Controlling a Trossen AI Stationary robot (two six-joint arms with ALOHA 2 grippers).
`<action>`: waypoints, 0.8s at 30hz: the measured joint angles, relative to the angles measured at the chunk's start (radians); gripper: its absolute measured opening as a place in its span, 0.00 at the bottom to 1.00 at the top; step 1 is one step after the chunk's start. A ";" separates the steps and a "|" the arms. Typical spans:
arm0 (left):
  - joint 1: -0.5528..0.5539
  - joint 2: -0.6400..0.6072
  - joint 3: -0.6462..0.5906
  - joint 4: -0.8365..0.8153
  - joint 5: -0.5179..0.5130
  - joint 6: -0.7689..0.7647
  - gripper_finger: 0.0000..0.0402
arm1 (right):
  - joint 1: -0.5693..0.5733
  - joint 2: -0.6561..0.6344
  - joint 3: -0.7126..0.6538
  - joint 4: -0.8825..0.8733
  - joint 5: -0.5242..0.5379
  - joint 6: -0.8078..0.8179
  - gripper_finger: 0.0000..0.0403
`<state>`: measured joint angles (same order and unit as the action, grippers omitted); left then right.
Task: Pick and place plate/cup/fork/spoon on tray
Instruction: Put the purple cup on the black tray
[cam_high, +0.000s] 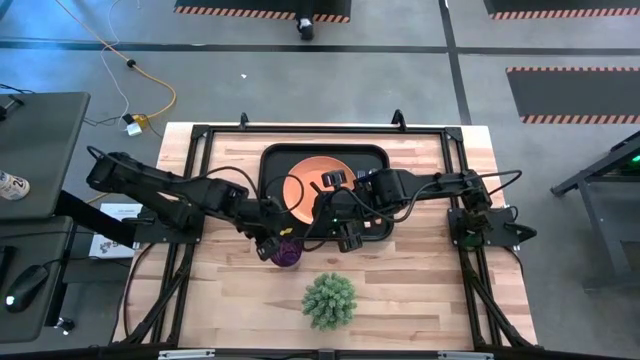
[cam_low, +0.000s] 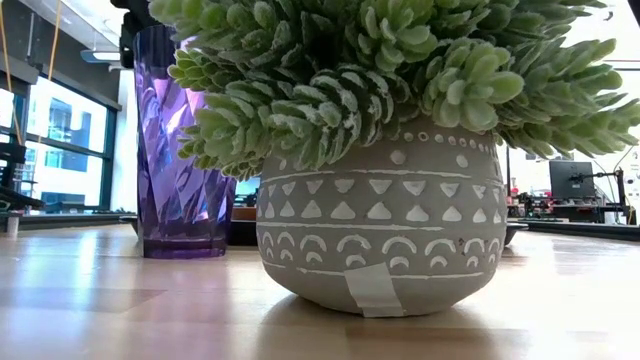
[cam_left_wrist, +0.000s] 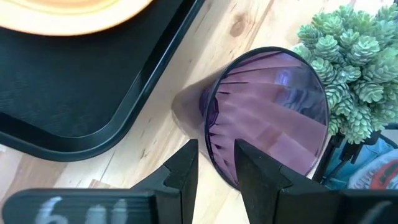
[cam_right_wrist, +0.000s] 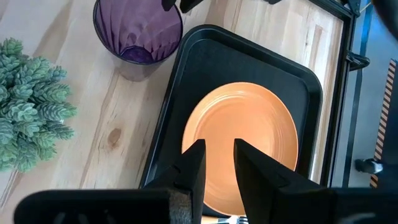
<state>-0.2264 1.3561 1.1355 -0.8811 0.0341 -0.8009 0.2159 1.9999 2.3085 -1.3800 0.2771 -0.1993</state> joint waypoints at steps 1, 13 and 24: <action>0.000 0.007 0.000 0.004 0.000 0.000 0.24 | 0.000 0.000 0.000 0.000 0.000 0.000 0.19; 0.005 0.093 -0.001 0.003 0.050 0.024 0.23 | 0.000 0.000 0.000 0.000 0.000 -0.005 0.19; 0.009 0.093 -0.001 -0.003 0.040 0.113 0.03 | 0.000 0.000 0.000 0.000 0.000 -0.002 0.19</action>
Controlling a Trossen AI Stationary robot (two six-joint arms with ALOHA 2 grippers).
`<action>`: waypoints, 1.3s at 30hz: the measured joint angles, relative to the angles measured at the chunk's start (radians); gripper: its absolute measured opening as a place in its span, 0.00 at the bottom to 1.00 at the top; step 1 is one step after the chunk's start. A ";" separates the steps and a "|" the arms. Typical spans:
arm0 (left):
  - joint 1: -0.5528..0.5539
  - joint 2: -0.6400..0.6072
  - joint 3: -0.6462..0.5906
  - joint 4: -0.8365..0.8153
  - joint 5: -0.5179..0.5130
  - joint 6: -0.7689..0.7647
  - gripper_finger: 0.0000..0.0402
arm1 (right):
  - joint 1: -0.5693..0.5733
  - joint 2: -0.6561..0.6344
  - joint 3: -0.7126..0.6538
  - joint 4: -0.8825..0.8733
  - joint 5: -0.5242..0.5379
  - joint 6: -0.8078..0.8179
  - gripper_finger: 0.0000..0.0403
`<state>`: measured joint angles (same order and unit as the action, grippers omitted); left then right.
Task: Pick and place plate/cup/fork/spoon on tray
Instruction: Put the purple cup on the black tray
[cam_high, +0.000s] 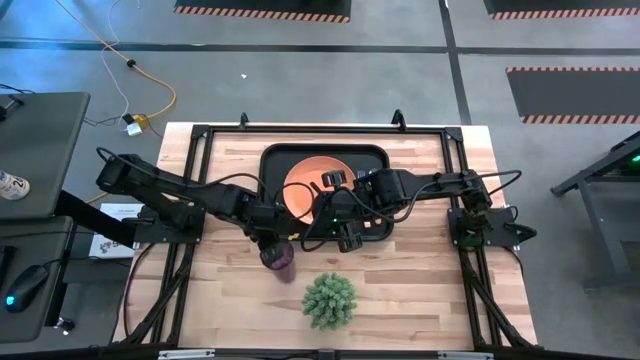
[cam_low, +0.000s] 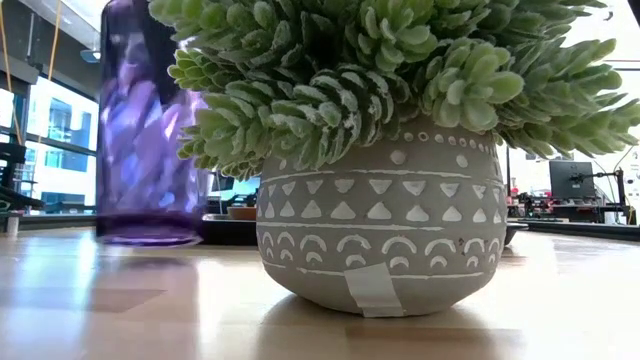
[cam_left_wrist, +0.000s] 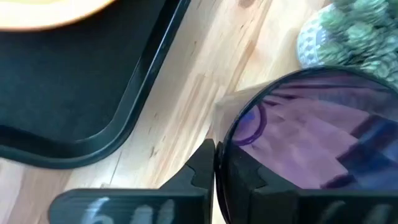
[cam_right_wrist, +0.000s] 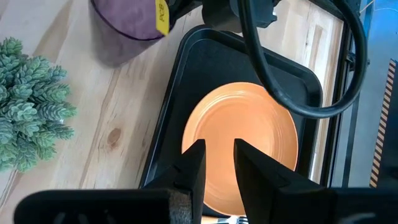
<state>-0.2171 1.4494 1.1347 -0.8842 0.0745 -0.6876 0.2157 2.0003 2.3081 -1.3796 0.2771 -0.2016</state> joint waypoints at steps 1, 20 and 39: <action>0.001 0.000 0.000 0.006 -0.003 0.008 0.02 | 0.000 0.000 0.000 0.000 0.000 0.000 0.19; 0.313 -0.054 0.238 -0.347 -0.143 0.262 0.01 | -0.002 0.000 0.000 -0.055 0.011 0.003 0.19; 0.904 0.054 0.364 -0.252 -0.166 0.648 0.01 | -0.012 0.000 0.000 -0.084 0.010 0.019 0.19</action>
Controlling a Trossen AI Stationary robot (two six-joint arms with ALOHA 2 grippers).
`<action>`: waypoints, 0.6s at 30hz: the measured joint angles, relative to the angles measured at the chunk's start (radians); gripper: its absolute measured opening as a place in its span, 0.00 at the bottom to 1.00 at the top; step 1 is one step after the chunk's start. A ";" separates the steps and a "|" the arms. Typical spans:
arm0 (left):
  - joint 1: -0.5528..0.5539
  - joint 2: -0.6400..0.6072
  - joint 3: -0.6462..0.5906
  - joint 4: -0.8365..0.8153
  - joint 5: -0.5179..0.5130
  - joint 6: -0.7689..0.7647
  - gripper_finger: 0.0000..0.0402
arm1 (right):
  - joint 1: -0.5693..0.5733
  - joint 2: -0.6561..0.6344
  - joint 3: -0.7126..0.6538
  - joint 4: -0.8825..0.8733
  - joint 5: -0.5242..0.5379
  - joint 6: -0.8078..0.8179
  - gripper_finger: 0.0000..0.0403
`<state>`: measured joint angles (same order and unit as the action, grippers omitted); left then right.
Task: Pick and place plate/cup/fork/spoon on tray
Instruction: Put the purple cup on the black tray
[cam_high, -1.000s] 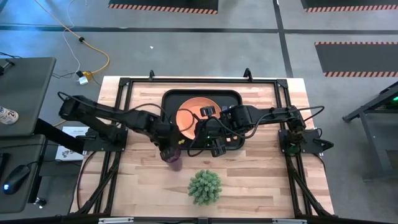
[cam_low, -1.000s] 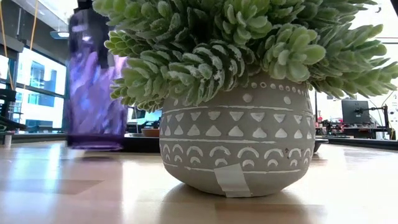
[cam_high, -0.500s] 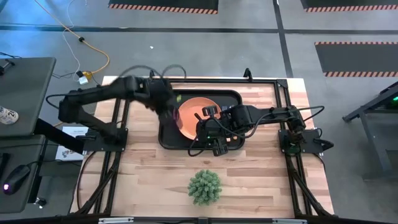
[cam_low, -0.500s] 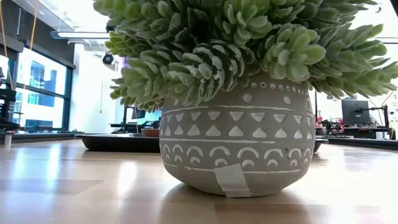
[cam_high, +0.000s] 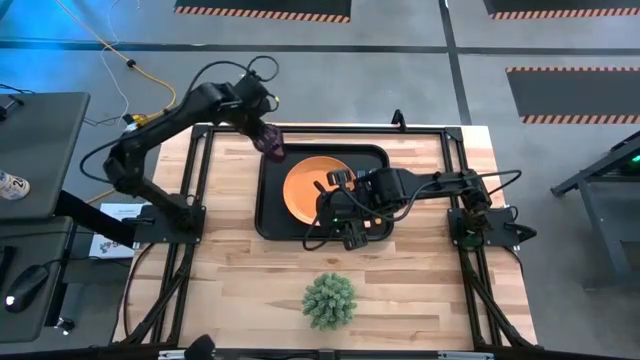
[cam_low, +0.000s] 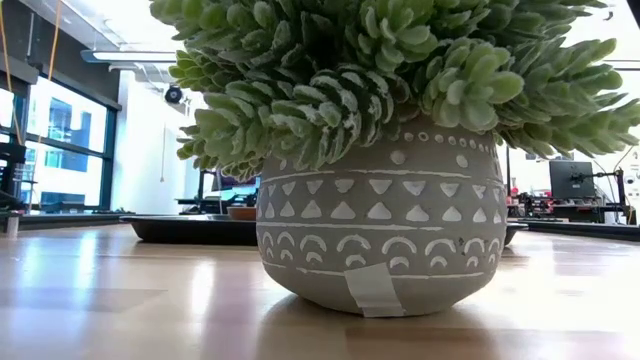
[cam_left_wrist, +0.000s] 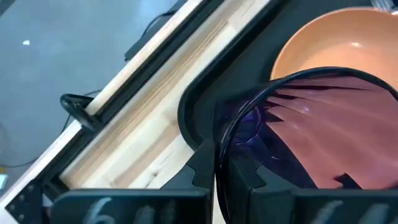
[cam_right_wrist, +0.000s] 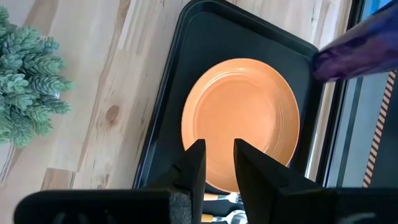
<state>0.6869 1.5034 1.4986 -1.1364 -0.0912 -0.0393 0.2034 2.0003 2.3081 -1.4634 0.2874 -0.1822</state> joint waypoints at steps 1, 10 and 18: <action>0.007 0.019 0.000 0.006 0.001 0.009 0.01 | -0.001 0.000 0.000 0.000 0.000 0.000 0.19; 0.035 0.156 0.000 0.006 -0.004 0.052 0.01 | -0.016 0.000 0.000 0.000 -0.003 -0.002 0.19; 0.036 0.210 0.000 0.016 0.071 0.070 0.01 | -0.032 0.000 0.000 0.001 -0.007 -0.012 0.19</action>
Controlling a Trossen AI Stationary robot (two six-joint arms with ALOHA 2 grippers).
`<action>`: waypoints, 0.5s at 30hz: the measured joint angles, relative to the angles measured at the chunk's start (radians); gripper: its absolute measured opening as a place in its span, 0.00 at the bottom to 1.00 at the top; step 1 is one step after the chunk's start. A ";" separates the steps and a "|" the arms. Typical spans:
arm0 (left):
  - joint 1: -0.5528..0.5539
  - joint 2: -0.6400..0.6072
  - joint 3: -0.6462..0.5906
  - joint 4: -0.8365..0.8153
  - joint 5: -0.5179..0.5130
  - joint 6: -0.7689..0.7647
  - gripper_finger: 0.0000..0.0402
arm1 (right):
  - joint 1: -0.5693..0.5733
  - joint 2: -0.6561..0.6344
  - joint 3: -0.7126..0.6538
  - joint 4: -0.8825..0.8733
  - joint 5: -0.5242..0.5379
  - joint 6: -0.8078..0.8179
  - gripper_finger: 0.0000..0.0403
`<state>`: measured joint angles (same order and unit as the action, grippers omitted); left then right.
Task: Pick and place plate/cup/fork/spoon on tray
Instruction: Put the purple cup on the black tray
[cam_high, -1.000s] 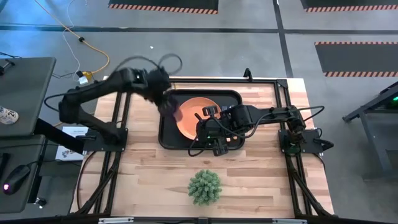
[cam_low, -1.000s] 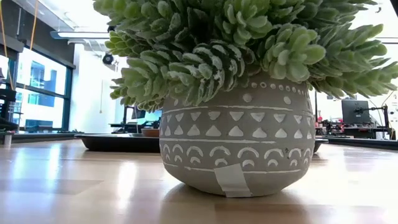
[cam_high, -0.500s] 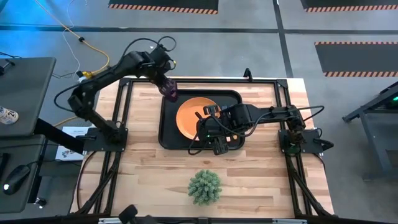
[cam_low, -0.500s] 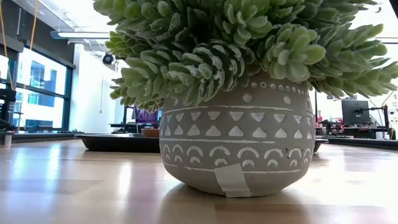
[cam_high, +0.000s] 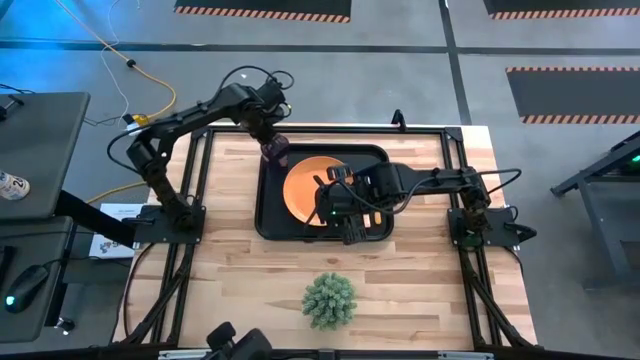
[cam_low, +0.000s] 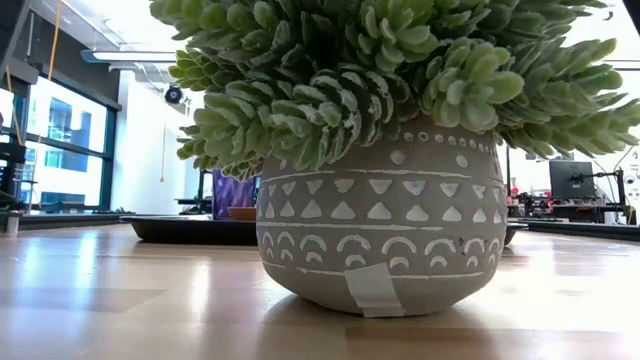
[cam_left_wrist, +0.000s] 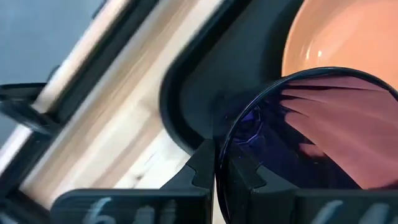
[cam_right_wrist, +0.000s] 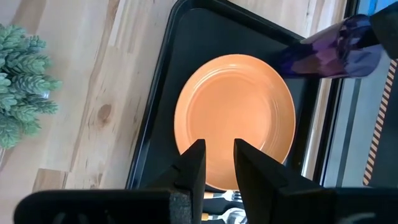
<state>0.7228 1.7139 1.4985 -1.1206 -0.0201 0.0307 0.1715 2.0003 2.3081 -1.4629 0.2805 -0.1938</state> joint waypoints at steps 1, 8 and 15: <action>0.002 0.005 0.000 0.000 0.007 0.000 0.01 | -0.002 0.000 0.000 0.000 0.000 -0.001 0.19; 0.018 0.009 0.000 0.000 0.012 0.000 0.01 | -0.008 0.000 0.000 0.000 0.000 -0.001 0.19; 0.044 0.009 0.000 0.000 0.054 -0.026 0.02 | -0.008 0.000 0.000 0.000 0.000 -0.001 0.19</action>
<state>0.7666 1.7233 1.4982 -1.1206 0.0342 0.0045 0.1636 1.9999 2.3081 -1.4628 0.2806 -0.1950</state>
